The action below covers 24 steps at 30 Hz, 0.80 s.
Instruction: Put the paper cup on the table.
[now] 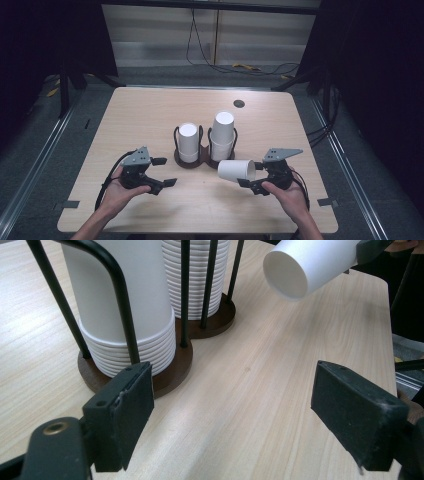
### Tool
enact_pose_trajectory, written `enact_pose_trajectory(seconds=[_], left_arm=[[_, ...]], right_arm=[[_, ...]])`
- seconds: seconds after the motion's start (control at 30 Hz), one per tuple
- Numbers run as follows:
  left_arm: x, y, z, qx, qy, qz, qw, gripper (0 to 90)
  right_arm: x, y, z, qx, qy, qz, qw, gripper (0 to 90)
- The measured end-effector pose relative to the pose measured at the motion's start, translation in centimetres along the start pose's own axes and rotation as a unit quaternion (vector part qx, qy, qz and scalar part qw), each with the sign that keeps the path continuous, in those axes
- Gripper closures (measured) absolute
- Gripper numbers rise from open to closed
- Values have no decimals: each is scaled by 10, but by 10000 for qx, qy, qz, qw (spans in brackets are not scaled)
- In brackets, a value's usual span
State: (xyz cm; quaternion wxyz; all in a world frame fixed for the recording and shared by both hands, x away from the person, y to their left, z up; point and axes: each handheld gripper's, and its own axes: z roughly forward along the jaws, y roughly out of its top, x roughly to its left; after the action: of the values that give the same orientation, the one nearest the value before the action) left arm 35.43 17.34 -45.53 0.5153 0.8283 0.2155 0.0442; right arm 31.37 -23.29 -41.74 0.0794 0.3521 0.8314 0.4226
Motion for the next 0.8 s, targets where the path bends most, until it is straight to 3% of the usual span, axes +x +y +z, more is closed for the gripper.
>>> enact_pose_trajectory(seconds=[0.3,0.47,0.8], left_arm=[[1,-1,0,115,-125,-4,9999,181],[1,-2,1,166,-111,-22,9998,188],[3,-4,1,187,8,-94,9998,160]], right_arm=[[-12,1,-11,212,-274,118,9993,245],[-12,5,-12,323,-335,62,9989,245],[-26,16,-14,824,-733,150,9938,246]])
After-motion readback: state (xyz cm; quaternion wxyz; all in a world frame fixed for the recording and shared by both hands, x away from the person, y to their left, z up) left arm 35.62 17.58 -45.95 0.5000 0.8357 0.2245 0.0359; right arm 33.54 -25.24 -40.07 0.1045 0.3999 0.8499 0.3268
